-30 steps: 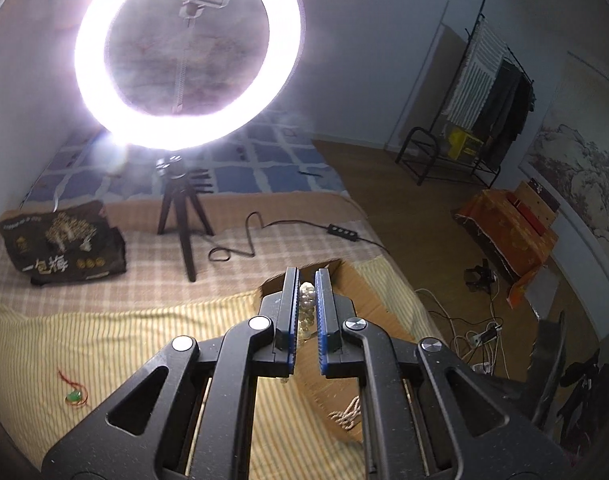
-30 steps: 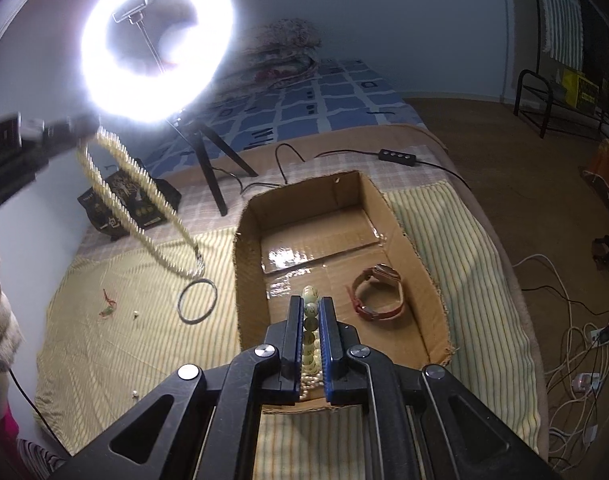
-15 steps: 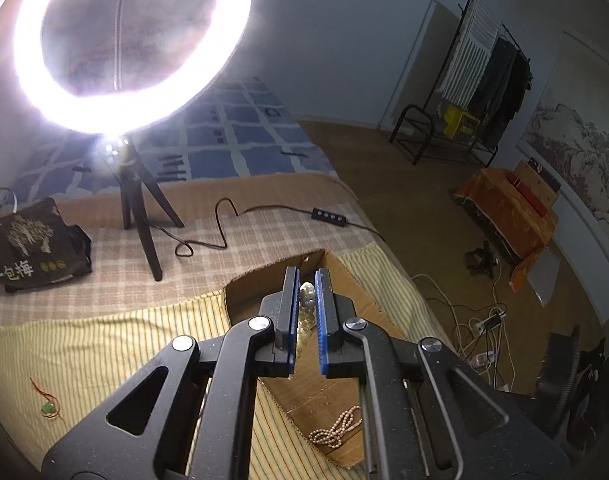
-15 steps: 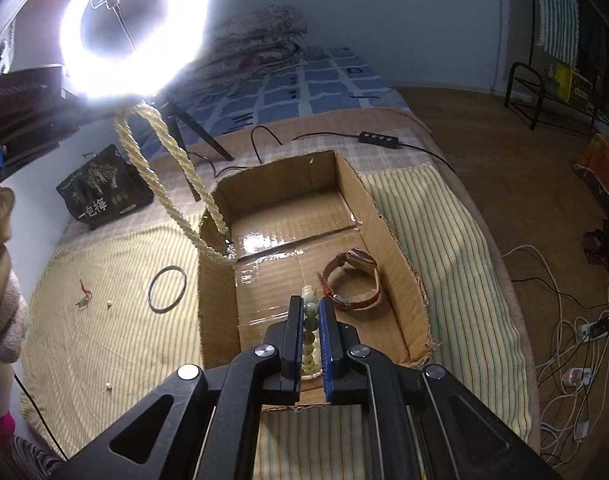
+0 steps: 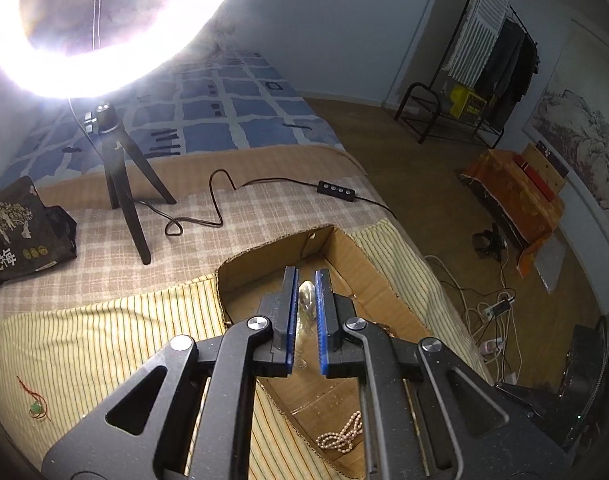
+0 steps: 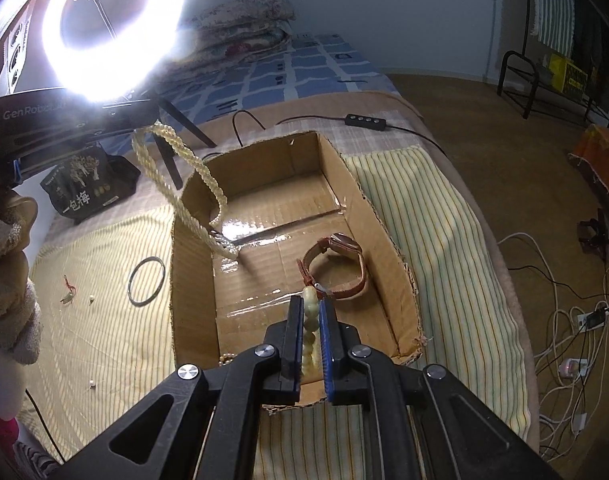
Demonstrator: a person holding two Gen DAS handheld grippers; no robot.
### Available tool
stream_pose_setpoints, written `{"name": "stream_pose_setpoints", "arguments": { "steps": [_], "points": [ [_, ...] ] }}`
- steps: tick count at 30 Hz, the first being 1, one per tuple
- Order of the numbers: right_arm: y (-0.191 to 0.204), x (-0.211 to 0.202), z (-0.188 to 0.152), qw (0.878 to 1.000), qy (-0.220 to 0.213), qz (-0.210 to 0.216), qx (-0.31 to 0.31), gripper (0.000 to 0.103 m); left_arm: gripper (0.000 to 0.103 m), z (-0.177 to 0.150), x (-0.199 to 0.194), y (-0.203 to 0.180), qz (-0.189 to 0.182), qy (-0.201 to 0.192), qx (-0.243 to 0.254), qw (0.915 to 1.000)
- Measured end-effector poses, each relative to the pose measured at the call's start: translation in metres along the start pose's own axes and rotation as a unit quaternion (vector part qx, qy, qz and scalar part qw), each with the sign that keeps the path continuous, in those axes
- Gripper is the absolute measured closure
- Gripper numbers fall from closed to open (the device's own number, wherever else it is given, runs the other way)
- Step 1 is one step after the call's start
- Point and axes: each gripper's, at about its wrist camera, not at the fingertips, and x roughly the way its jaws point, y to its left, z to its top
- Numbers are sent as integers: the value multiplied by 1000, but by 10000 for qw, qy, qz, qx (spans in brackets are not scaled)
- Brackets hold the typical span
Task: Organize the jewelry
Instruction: 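Carry the necklace and bead bracelet into the cardboard box and open both tools, then move both open tools back toward the jade pendant and black ring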
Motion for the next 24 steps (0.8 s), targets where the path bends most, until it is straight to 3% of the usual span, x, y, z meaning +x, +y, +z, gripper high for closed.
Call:
{"name": "stream_pose_setpoints", "arguments": {
  "steps": [2,6,8,13,24],
  "points": [
    [1,0,0,10000,-20,-45,2,73,97,-1,0,0,-6,13,12,10000],
    [1,-2,1,9999,-76,-129,-7,58,97,-3,0,0,-40,122,52,9999],
    [2,-3,1,9998,-119,-171,-10,39,97,-5,-2,0,-14,108,90,9999],
    [4,-7,1,9995,-218,-241,-15,28,97,-9,-8,5,46,98,118,9999],
    [16,-19,4,9990,-408,-175,11,28,96,-15,-49,35,289,-146,133,9994]
  ]
}}
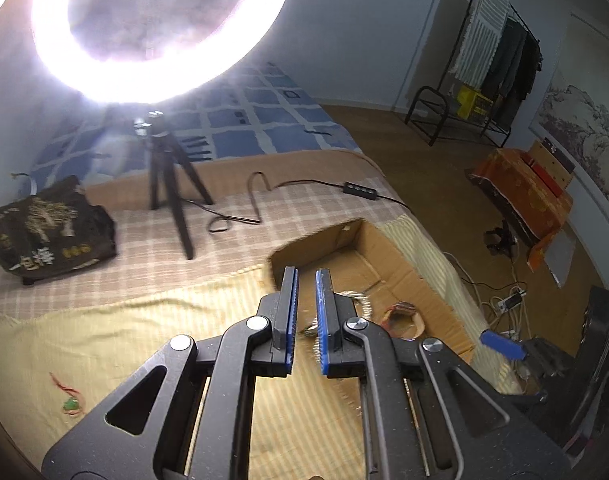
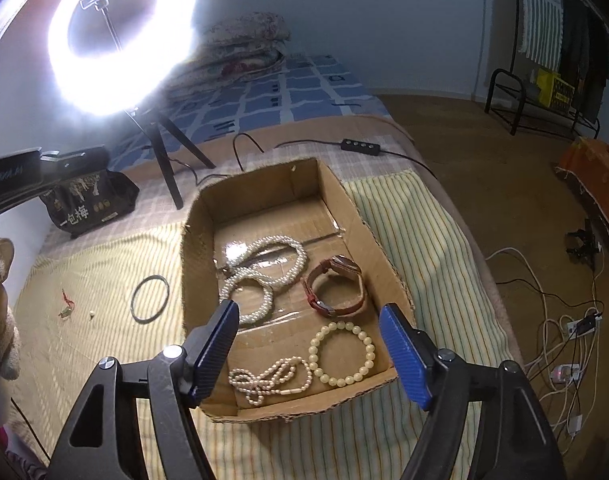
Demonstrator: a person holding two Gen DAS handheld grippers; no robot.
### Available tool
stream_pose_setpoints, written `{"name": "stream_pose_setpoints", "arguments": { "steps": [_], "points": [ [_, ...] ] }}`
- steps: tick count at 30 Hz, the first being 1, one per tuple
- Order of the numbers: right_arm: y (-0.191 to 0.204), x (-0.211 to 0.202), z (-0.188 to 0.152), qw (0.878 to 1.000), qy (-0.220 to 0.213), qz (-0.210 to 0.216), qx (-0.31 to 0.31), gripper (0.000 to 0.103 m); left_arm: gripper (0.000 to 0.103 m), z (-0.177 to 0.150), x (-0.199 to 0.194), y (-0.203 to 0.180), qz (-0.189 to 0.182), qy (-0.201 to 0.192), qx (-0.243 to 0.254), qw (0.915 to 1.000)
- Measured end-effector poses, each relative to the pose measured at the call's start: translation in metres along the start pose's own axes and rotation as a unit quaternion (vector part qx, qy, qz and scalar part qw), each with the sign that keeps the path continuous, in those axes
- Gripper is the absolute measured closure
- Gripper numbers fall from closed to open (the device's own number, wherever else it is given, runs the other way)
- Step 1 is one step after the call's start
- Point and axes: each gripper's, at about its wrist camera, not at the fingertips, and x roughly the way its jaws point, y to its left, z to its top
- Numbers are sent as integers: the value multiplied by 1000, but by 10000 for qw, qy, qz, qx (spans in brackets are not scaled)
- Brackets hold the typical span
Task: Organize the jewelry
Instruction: 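Move both open tools back toward the jade pendant and black ring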
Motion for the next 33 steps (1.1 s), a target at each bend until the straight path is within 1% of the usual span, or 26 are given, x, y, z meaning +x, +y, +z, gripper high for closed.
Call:
{"name": "stream_pose_setpoints", "arguments": {
  "steps": [2,4,5,9,11,13,14,21,24,26,29,33],
  "points": [
    [4,-2,1,10000,-36,51,-6,28,88,-2,-11,14,63,-52,-76,9999],
    [8,-3,2,9999,-62,161,-14,28,56,-5,-21,27,76,-130,-162,9998],
    [12,-3,2,9997,-70,218,-22,28,53,-7,-26,33,117,-186,-186,9996],
    [26,-4,3,9994,-99,330,-103,28,52,-14,-40,54,389,-216,-172,9989],
    [35,-5,3,9990,-130,386,-188,24,50,-19,-47,67,486,-178,-179,9985],
    [44,-7,3,9984,-202,440,-280,21,39,-23,-53,81,566,-148,-240,9980],
    [50,-8,2,9981,-246,460,-326,20,38,-25,-56,86,591,-151,-264,9978],
    [79,-11,2,9945,-470,734,-588,19,37,-49,-78,142,878,-266,-456,9947],
    [93,-8,1,9923,-509,879,-710,19,37,-65,-83,168,1107,-223,-511,9923],
    [102,-4,0,9911,-484,937,-819,18,37,-74,-86,181,1146,-183,-601,9914],
    [117,3,-1,9897,-383,982,-966,18,37,-87,-88,210,1160,-61,-934,9888],
    [135,14,-2,9877,-124,1093,-1109,18,37,-98,-90,240,1124,49,-1364,9842]
  ]
}}
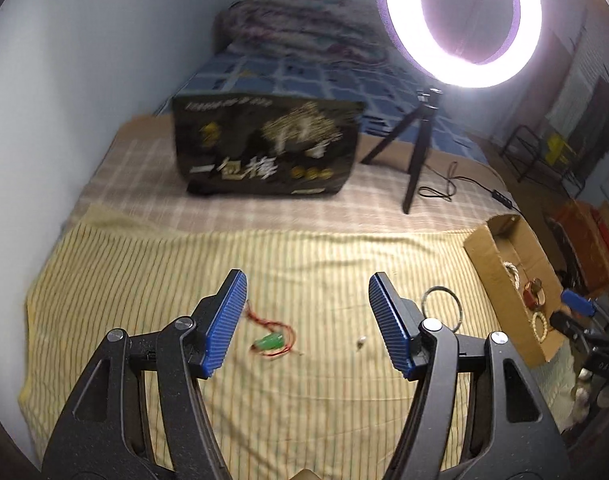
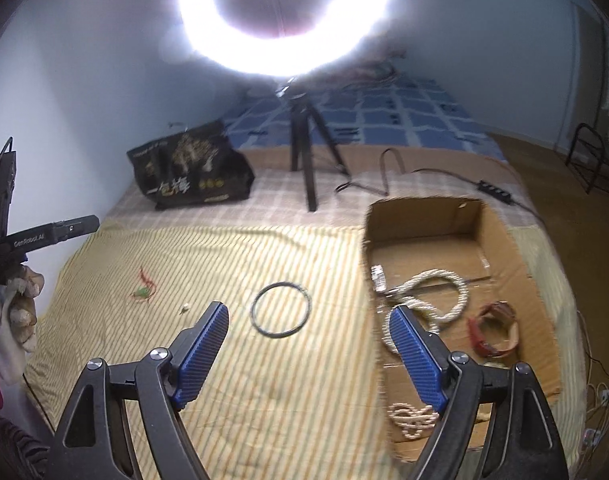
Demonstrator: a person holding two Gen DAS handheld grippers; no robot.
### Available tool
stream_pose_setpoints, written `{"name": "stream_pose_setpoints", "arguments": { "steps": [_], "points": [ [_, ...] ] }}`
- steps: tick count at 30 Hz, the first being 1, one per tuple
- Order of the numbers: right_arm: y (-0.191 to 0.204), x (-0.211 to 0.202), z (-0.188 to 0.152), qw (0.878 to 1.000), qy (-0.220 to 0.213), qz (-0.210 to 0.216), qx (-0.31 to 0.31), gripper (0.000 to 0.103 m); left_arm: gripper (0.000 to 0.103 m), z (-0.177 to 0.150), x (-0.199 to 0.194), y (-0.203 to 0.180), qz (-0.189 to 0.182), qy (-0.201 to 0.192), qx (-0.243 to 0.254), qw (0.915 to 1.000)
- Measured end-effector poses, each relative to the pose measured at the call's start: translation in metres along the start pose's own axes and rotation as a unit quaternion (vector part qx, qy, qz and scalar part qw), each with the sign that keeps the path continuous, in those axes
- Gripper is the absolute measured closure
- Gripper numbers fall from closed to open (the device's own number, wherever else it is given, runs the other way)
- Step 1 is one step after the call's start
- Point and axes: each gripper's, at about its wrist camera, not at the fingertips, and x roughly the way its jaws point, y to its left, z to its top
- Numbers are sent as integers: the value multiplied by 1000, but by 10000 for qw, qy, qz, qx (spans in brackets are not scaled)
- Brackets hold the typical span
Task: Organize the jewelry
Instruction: 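Move both open tools back toward the jade pendant and black ring, then grasp the green jade pendant with the left tool while the right tool grasps the black ring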
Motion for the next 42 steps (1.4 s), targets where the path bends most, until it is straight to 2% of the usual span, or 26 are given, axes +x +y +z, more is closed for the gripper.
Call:
{"name": "stream_pose_setpoints", "arguments": {
  "steps": [1,3,7,10,19,26,31,42],
  "points": [
    [3,4,0,9999,97,46,-13,18,38,-1,2,6,-8,42,-84,10000],
    [9,12,-1,9997,238,89,-33,19,46,-3,6,15,-13,133,-206,9997],
    [16,27,-4,9987,478,183,-70,19,54,-12,19,22,-136,427,-270,9986],
    [19,36,-7,9976,643,262,-61,24,59,-21,30,22,-185,655,-212,9975],
    [23,67,-15,9929,1105,429,9,36,59,-38,59,21,-285,1115,-161,9932],
    [37,87,-15,9902,1303,469,-178,47,59,-45,73,21,-203,1285,67,9915],
    [44,94,-14,9894,1343,430,-337,50,59,-53,81,19,-159,1407,375,9892],
    [53,117,-17,9872,1469,213,-577,53,59,-53,105,20,94,1602,438,9861]
  ]
}}
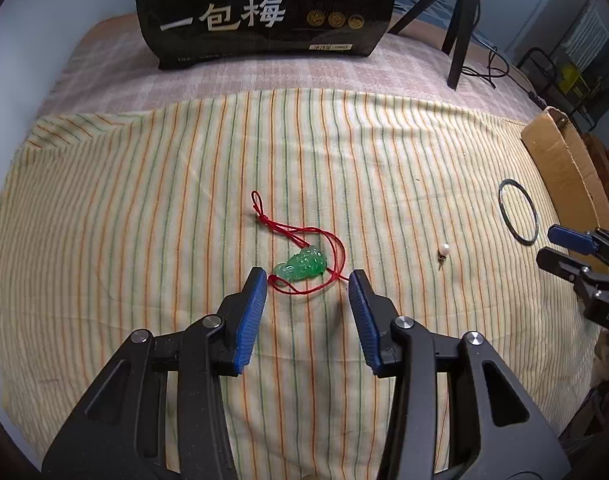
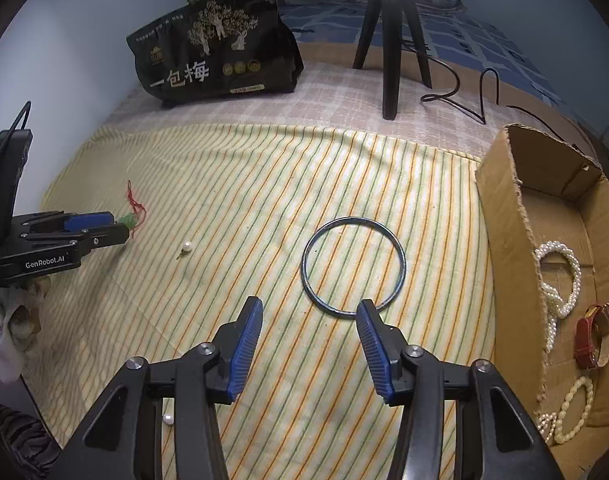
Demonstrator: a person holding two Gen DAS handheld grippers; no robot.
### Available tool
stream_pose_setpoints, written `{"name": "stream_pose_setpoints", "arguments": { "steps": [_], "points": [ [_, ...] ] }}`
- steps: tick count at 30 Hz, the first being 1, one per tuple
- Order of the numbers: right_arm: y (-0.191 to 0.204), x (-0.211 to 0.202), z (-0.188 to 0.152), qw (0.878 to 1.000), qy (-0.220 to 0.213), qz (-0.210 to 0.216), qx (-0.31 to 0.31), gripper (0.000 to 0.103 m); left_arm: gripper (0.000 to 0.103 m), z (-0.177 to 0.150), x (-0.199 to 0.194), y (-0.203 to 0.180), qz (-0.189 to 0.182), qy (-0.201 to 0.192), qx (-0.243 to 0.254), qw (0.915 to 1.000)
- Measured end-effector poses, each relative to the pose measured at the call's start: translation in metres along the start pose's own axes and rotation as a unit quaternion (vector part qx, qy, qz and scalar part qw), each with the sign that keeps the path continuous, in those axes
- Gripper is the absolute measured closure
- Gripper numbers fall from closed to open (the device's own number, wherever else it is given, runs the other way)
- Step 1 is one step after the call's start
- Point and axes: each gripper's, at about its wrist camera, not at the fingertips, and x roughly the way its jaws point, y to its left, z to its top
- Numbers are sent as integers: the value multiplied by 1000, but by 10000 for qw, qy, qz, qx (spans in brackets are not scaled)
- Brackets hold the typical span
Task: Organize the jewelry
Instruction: 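Grasp the green jade pendant with the left tool while the right tool grasps the black ring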
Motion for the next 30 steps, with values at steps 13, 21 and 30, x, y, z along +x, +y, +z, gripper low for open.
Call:
{"name": "stream_pose_setpoints", "arguments": {
  "steps": [13,21,30],
  "points": [
    [3,25,5,9995,137,-283,-77,64,74,2,9,-1,271,-64,329,9991],
    [18,35,5,9968,95,-607,-510,76,91,2,11,1,344,-123,315,9988],
    [30,35,4,9947,-2,-697,-760,102,93,0,10,1,344,-160,263,9989]
  ]
}}
